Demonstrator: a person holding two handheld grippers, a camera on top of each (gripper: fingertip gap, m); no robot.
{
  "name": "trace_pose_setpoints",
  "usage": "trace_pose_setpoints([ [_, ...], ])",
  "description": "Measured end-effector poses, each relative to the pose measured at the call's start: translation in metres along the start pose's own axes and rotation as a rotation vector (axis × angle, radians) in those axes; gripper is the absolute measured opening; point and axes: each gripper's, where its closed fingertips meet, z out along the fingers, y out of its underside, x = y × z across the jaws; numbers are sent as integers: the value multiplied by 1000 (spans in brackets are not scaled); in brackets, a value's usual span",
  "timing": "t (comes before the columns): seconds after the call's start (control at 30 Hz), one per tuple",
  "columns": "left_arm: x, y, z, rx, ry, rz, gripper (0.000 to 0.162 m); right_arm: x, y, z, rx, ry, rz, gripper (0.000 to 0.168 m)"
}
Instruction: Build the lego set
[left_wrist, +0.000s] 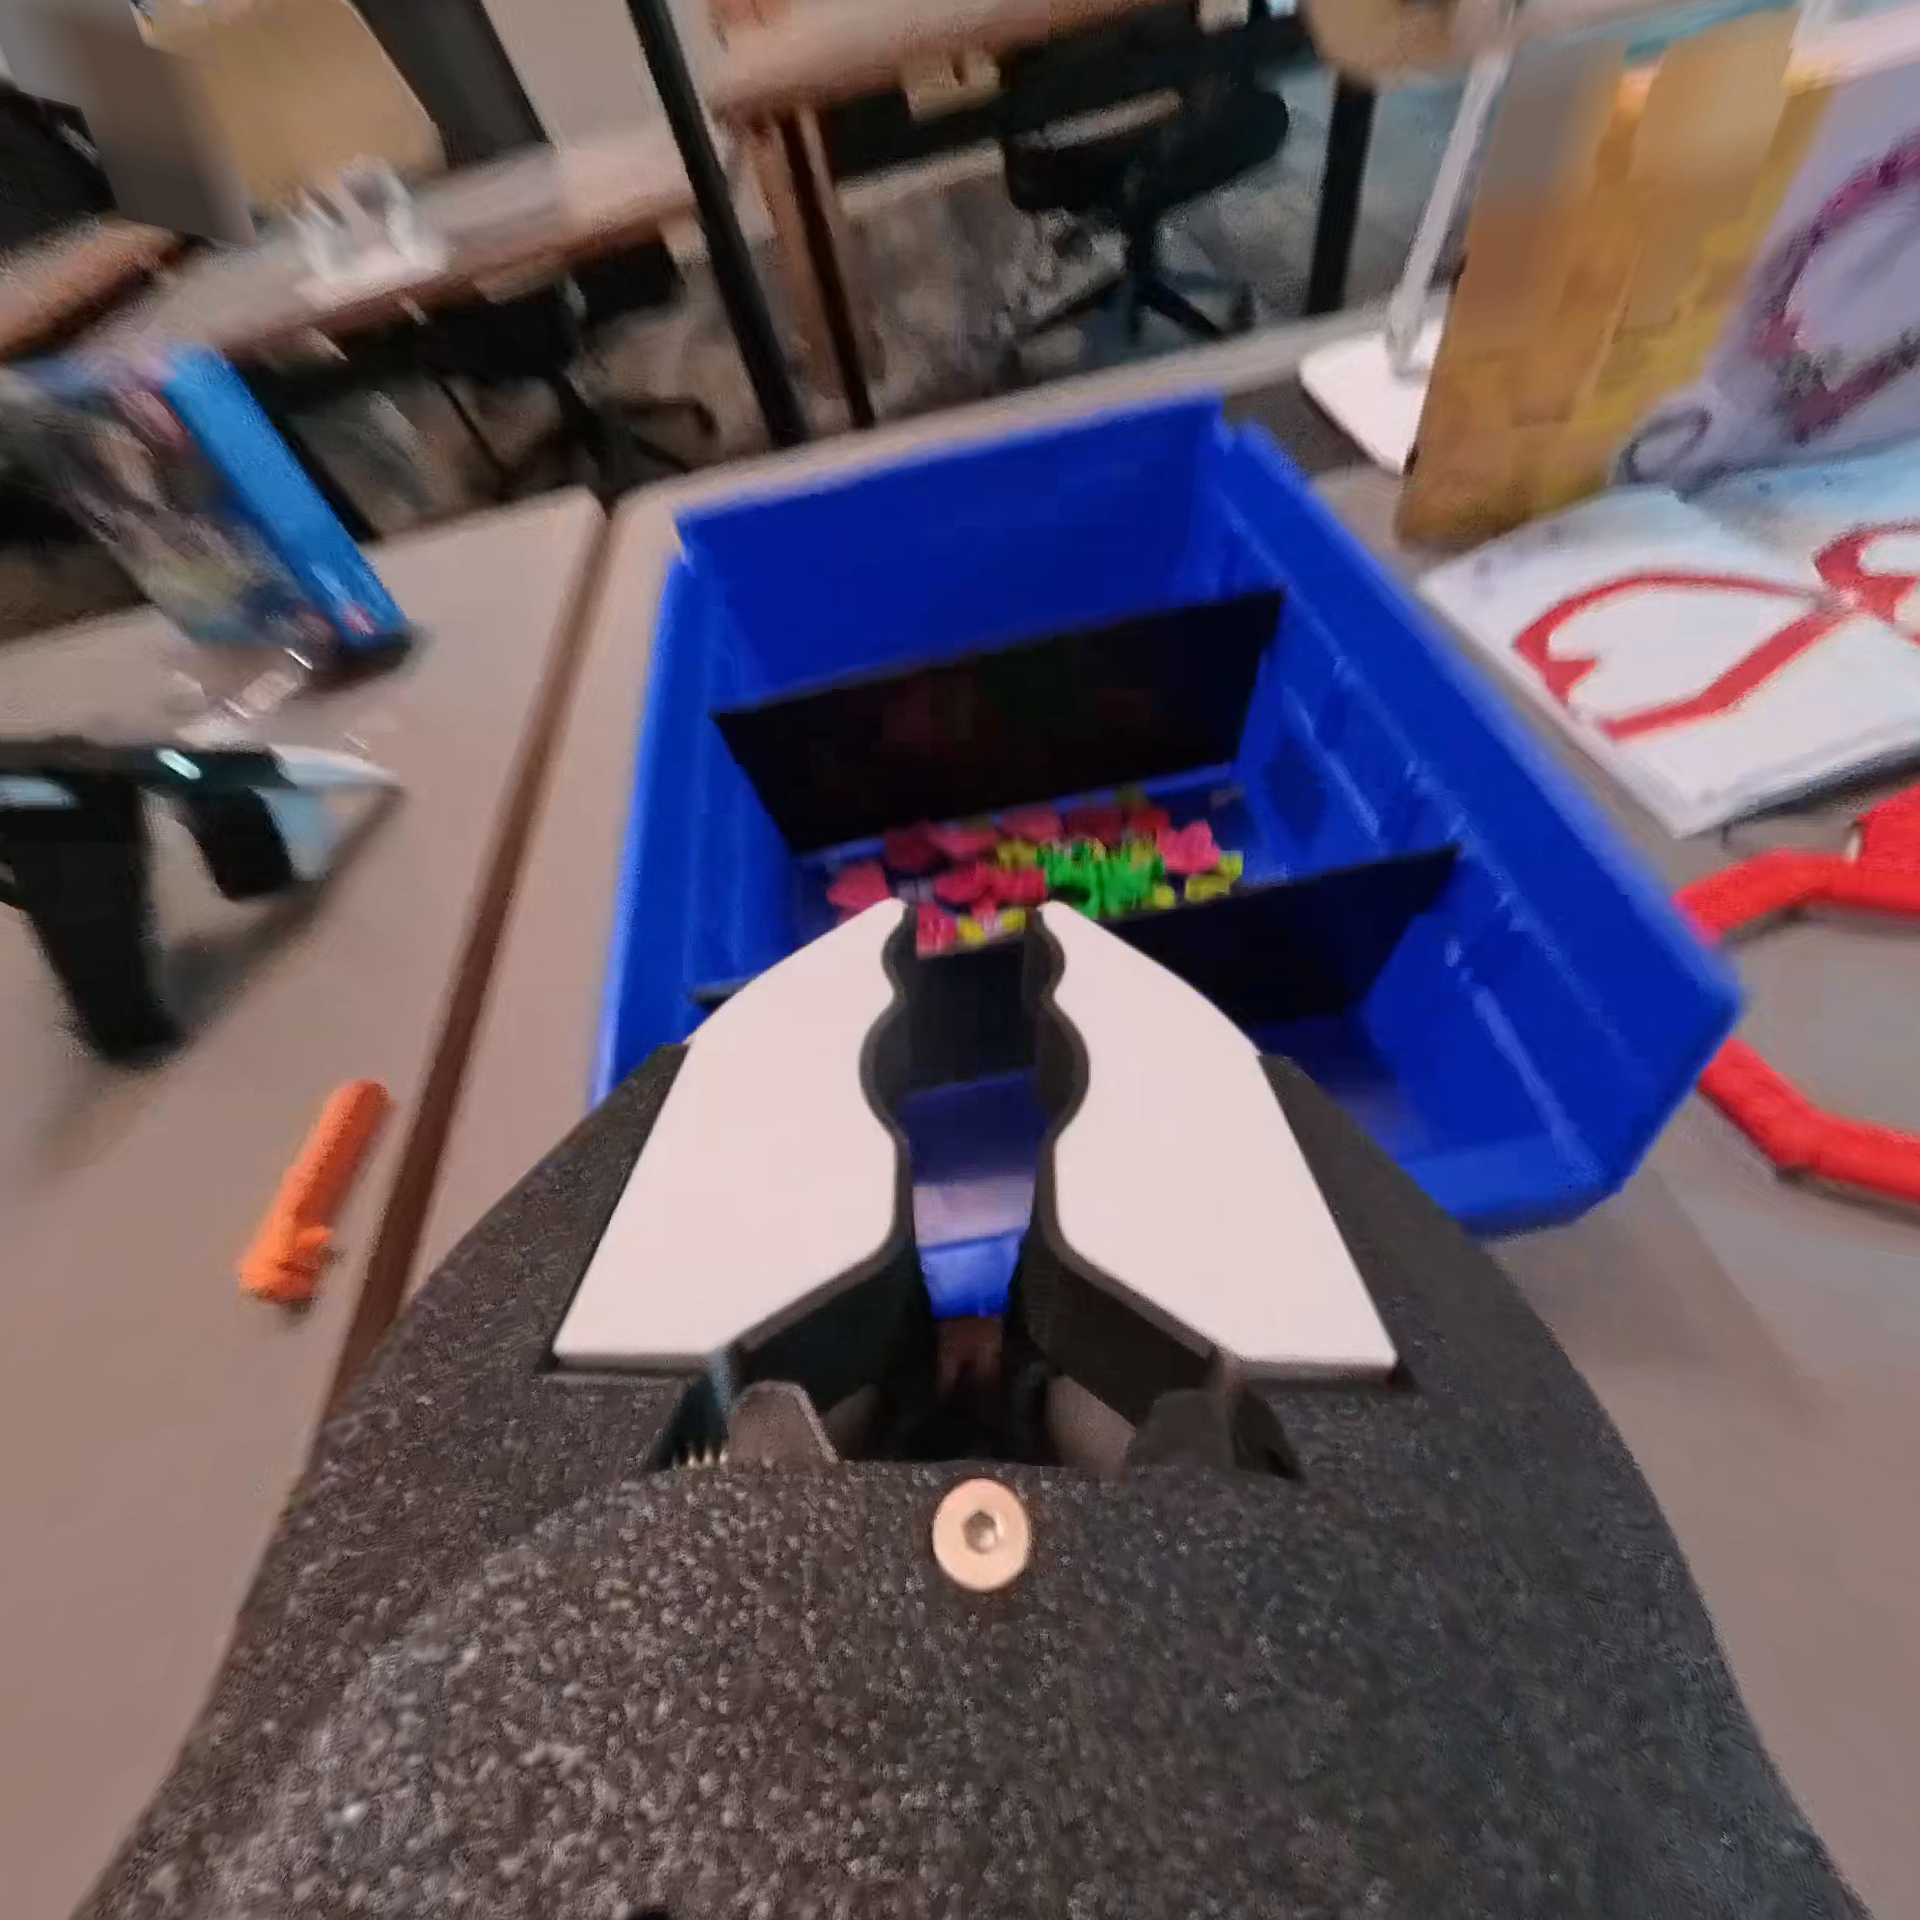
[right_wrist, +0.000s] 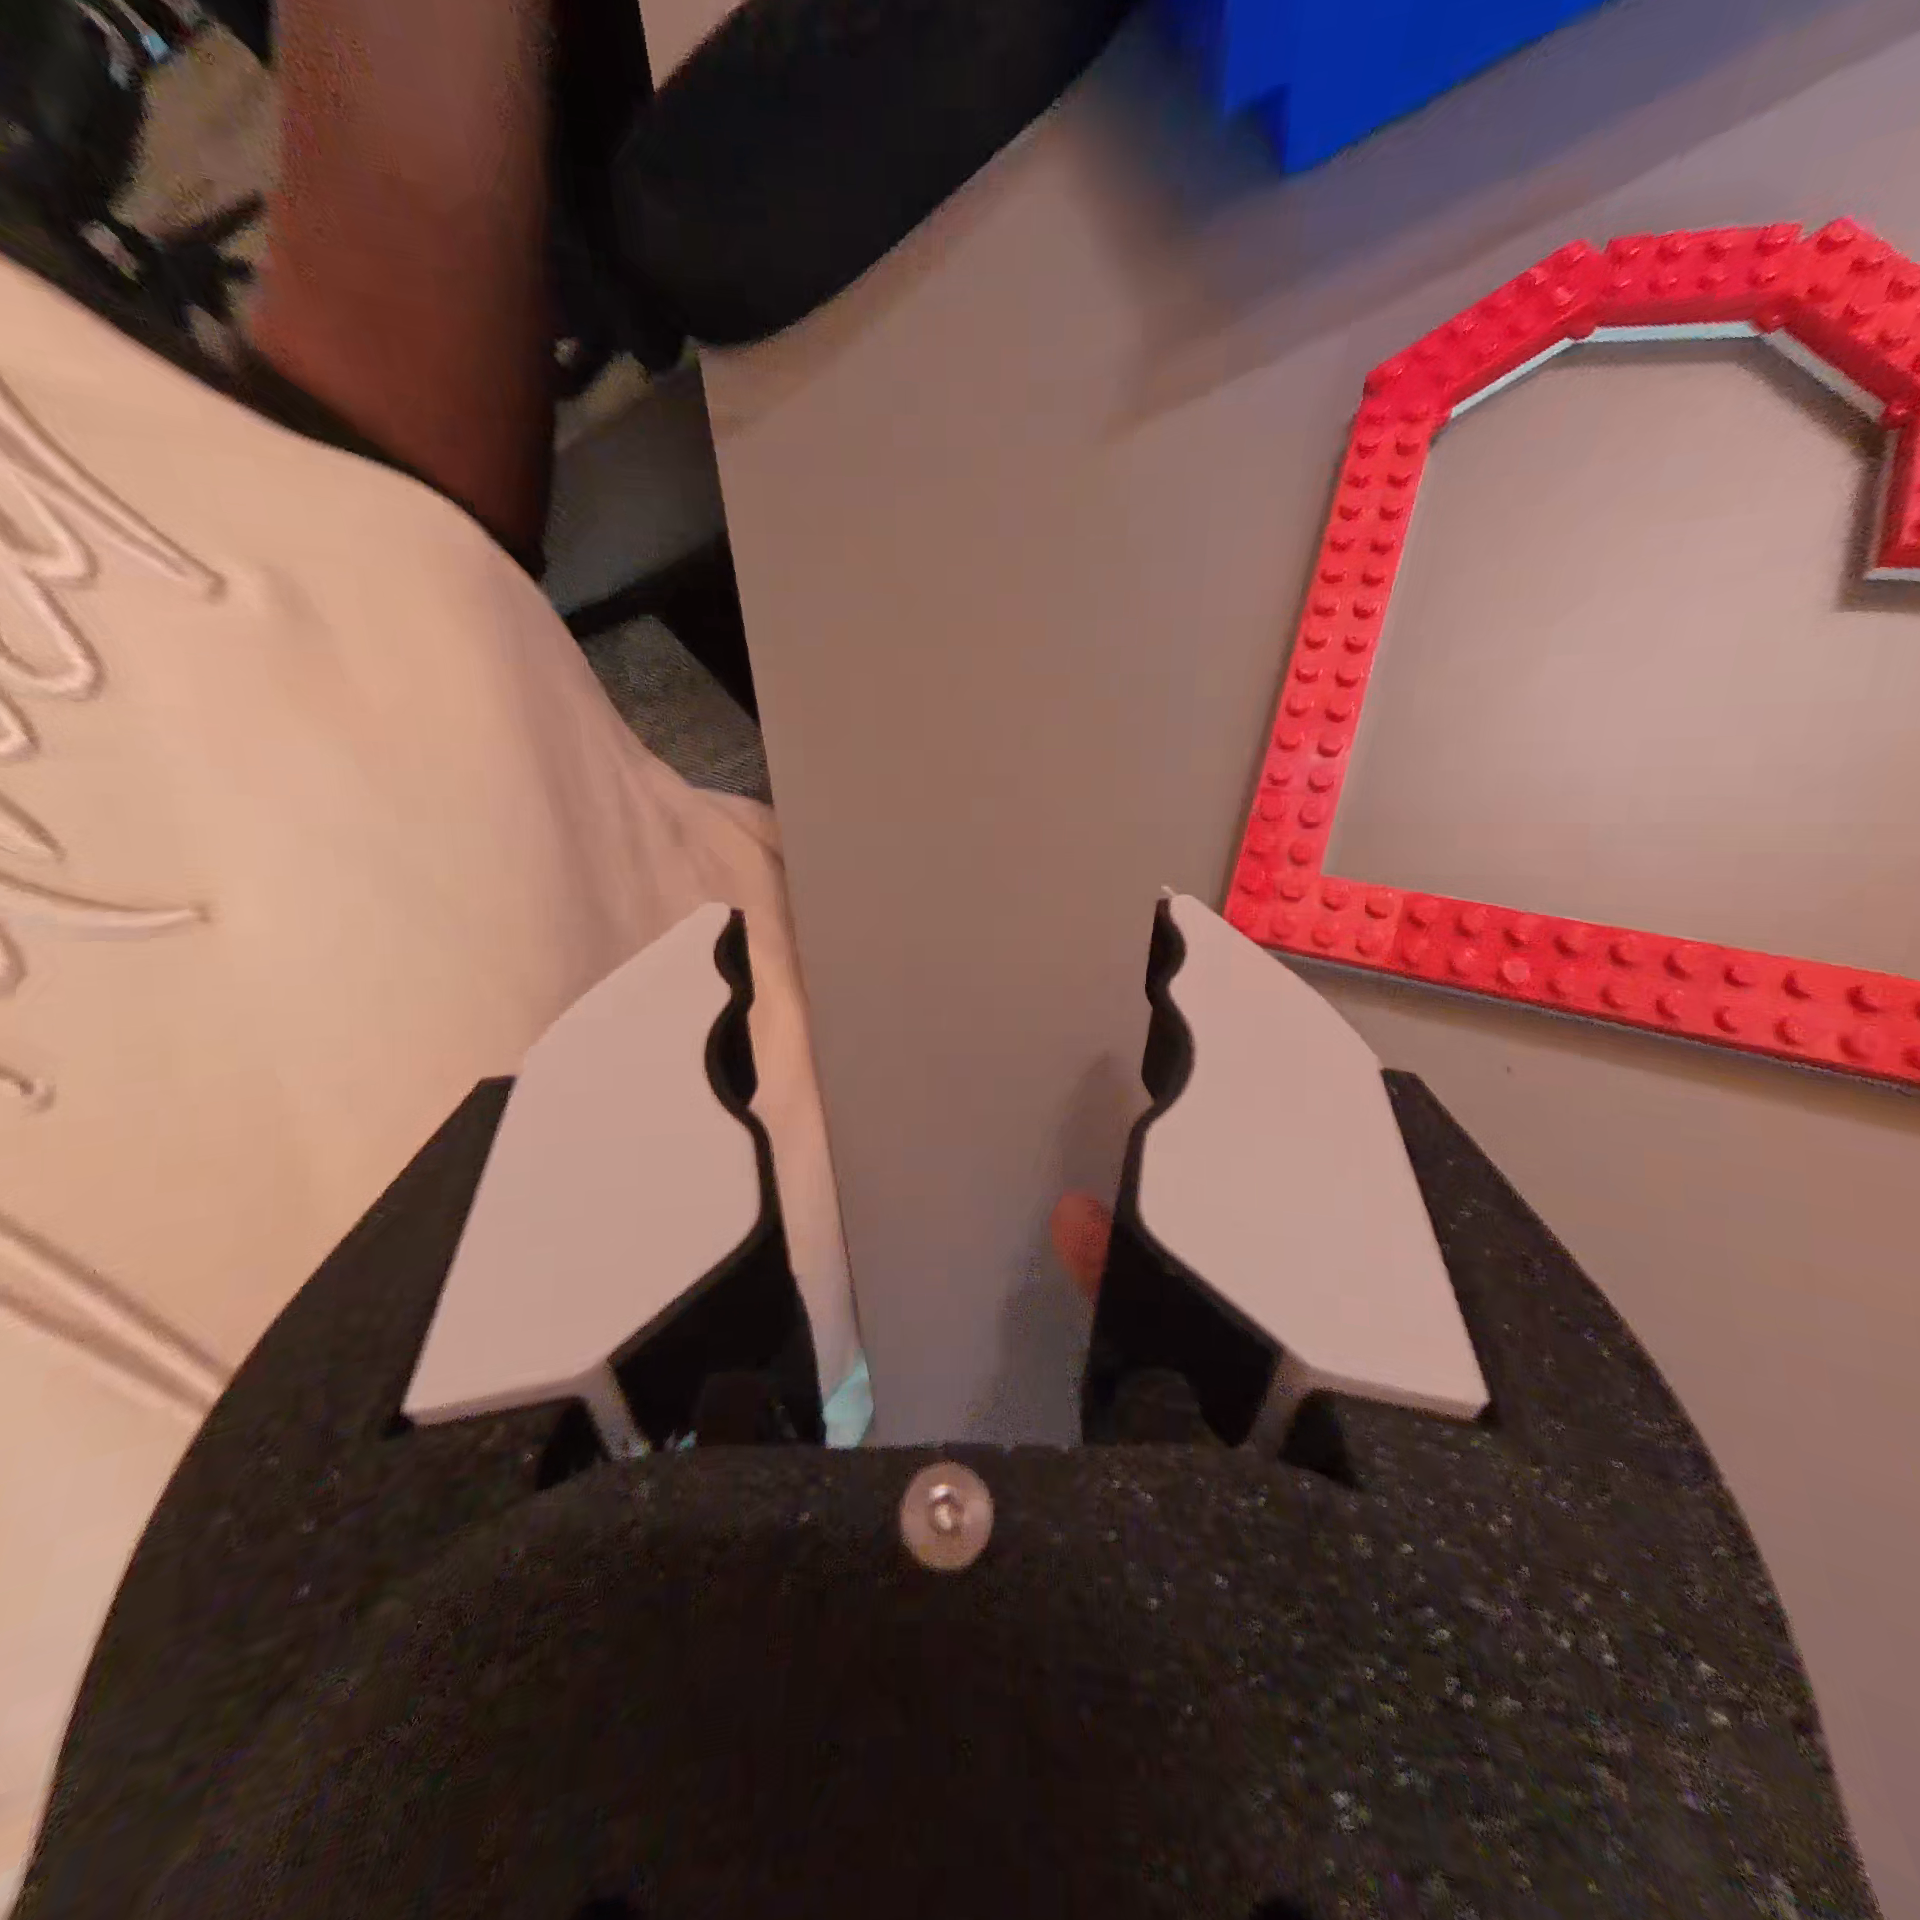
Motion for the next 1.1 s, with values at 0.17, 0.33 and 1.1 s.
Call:
trace_pose_setpoints([
  [0.17,105,-106,-18,272,303,47,19,-23,0,-51,190,-54,-107,8],
  [0.33,233,-173,-21,394,710,255,20,-45,-2,-177,554,-119,-89,0],
  [1.1,264,-97,49,208,589,-46,23,227,84,-261,-440,155,-213,24],
])
